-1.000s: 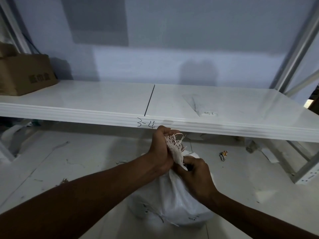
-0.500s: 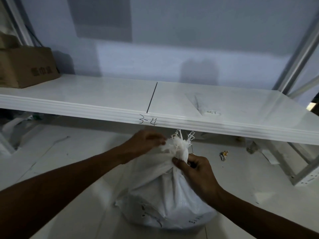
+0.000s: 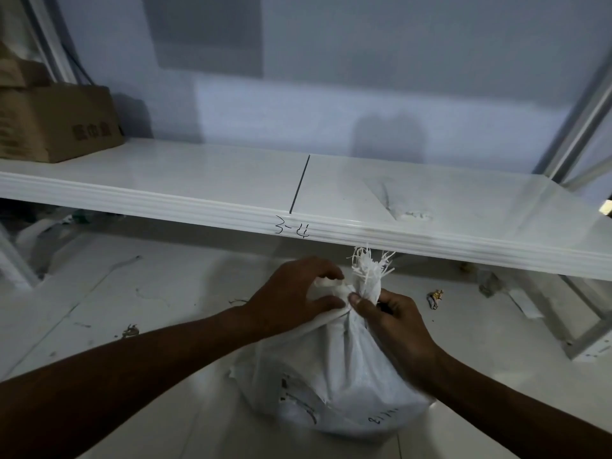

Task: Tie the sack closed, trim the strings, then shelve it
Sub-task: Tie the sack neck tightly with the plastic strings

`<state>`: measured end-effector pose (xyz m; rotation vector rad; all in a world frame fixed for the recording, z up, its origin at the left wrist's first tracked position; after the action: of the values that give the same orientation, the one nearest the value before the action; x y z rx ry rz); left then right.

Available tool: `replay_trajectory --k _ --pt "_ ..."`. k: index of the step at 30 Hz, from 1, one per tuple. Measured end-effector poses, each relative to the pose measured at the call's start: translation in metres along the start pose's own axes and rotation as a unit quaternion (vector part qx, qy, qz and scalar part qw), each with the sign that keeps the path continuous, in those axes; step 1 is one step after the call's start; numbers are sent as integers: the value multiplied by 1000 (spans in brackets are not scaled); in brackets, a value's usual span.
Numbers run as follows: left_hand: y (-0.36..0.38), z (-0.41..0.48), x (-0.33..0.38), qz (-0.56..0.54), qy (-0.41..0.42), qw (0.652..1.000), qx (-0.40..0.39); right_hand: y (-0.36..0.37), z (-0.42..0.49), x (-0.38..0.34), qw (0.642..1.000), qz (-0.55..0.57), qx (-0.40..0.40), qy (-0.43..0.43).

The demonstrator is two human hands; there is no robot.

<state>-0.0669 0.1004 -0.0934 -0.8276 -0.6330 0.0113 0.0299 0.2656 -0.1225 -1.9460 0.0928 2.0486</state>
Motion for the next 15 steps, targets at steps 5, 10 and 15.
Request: replay_trajectory --k 5,10,15 --pt "6 -1 13 83 87 993 0 -2 1 -1 1000 4 2 20" --pt "8 2 18 83 93 992 3 1 1 -5 999 -6 -34 23" --pt "12 -1 10 -53 -28 998 7 5 -4 -6 1000 -22 -22 5"
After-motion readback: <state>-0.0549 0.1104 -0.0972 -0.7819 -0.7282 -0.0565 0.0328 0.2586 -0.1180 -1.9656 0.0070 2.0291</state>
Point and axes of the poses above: each hand's wrist, its own z-axis towards the middle knuckle, its own y-axis out of the palm, x = y × z, the point moved 2 cm from there along z, towards the middle knuckle, and after that the axes turned 3 degrees about -z, right-handed, at the moved point
